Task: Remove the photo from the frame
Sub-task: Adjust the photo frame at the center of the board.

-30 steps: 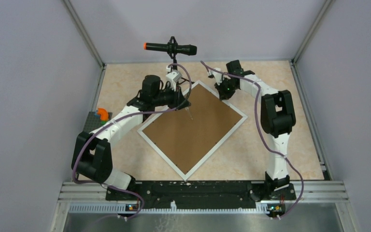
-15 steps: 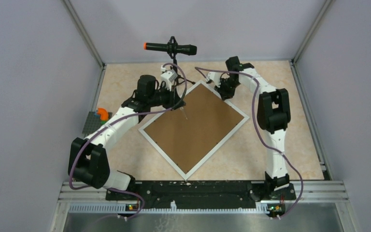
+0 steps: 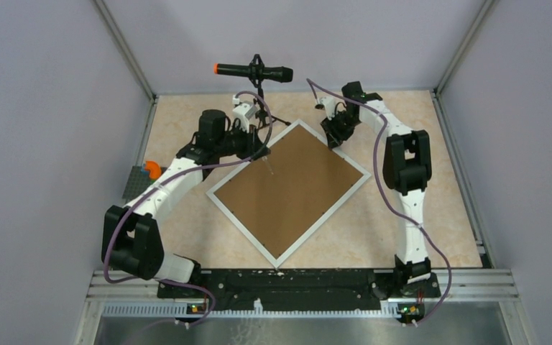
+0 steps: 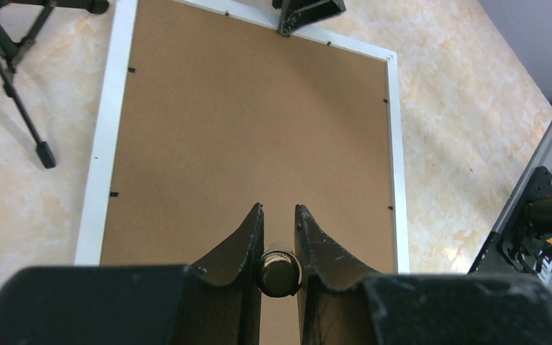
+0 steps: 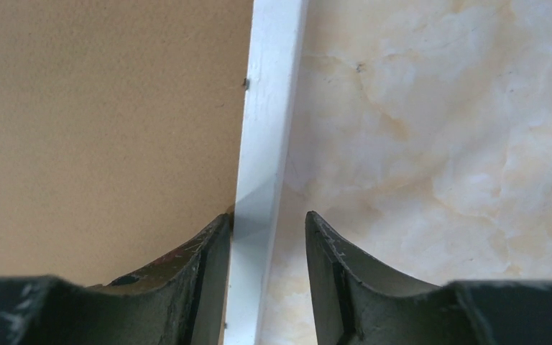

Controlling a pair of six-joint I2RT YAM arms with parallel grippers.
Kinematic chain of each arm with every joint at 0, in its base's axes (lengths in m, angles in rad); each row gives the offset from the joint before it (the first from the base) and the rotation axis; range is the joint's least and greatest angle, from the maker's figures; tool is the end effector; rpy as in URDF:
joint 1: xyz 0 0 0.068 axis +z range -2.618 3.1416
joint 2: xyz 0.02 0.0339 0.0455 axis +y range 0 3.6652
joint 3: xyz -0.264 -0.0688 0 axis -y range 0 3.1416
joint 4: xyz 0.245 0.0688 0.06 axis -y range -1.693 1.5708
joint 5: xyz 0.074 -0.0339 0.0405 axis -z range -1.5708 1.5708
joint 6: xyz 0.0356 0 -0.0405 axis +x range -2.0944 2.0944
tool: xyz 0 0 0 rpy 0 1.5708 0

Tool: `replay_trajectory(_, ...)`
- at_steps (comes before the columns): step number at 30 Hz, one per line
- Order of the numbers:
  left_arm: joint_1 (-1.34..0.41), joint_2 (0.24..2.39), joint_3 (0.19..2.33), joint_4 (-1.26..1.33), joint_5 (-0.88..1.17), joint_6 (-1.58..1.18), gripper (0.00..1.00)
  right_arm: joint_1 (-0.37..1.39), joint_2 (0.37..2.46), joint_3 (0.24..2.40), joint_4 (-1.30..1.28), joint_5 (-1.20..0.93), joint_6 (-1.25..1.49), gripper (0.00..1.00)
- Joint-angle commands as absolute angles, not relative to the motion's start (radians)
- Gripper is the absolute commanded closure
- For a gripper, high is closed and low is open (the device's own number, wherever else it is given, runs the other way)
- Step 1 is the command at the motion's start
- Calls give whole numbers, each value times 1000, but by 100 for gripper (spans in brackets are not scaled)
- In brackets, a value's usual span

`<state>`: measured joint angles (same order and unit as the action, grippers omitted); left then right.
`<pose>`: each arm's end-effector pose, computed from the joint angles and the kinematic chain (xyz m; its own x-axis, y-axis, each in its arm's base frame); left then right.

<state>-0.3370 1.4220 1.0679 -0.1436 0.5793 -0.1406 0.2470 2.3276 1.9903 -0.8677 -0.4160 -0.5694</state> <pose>0.2981 -0.1251 0.2964 -0.5485 0.0679 -0.8334 0.6603 0.6466 -0.3819 0.4720 0.1339 0.1815 -0.5665 -0.6514 -0.5047 -0.7946 0.5942 0.1250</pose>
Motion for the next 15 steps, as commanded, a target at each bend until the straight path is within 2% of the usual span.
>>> replay_trajectory(1, -295, 1409, 1124, -129, 594, -131, 100, 306, 2359, 1869, -831, -312, -558, 60)
replay_trajectory(4, -271, 1394, 1120, -145, 599, -111, 100, 312, 2313, 1728, -783, -228, -605, 66)
replay_trajectory(7, -258, 1372, 1106, -159, 594, -110, 100, 262, 2314, 1697, -810, -157, -652, 72)
replay_trajectory(11, -252, 1349, 1081, -176, 589, -99, 100, 165, 2356, 1764, -852, -71, -768, 75)
replay_trajectory(15, -244, 1347, 1079, -190, 586, -91, 100, 103, 2456, 1943, -898, -21, -863, 74)
